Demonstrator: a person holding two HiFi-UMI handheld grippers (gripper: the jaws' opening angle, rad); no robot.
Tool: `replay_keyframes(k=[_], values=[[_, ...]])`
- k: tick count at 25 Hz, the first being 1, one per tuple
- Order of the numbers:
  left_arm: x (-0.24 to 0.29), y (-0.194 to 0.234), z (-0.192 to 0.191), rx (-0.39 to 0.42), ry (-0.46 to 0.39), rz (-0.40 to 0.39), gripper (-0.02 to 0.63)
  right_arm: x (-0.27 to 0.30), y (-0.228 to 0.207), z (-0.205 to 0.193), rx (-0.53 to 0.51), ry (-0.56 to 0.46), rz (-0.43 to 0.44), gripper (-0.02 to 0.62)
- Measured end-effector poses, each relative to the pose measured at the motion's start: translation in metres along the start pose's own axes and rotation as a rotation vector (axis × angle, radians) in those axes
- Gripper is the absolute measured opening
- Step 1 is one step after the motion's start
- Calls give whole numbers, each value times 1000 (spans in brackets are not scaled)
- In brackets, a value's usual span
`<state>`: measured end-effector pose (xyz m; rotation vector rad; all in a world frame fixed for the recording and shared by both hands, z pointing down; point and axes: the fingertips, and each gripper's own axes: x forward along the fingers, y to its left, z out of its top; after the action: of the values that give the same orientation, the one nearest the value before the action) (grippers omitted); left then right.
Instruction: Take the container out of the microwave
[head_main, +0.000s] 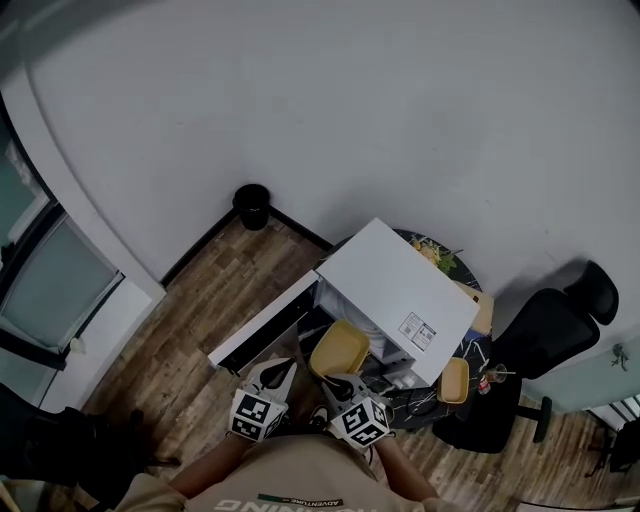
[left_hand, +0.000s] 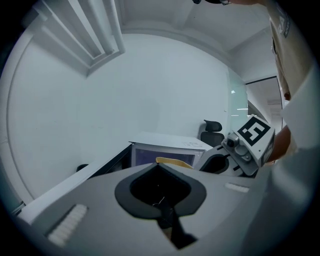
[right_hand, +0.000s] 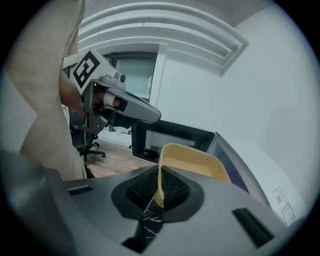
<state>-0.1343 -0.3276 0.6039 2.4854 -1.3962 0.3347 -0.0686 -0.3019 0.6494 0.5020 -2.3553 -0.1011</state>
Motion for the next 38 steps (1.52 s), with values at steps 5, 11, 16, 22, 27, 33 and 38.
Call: replay_keyframes(k=[5, 11, 16, 22, 27, 33, 38], values=[[-15, 0, -7, -21, -9, -33, 3, -6, 15, 4, -20, 23, -23, 9], [-18, -5, -13, 17, -18, -75, 3, -14, 25, -6, 15, 25, -96, 9], [-50, -32, -3, 35, -64, -52, 3, -40, 55, -11, 19, 5, -101, 9], [-94, -88, -25, 11, -51, -16, 3, -85, 99, -21, -11, -37, -93, 9], [-133, -146, -55, 10, 11, -13, 3, -113, 135, -40, -23, -59, -79, 9], [-175, -177, -76, 8, 58, 4, 3, -139, 176, -39, -1, -85, -51, 9], [-181, -188, -76, 13, 40, -35, 3, -148, 196, -31, 7, -78, -58, 9]])
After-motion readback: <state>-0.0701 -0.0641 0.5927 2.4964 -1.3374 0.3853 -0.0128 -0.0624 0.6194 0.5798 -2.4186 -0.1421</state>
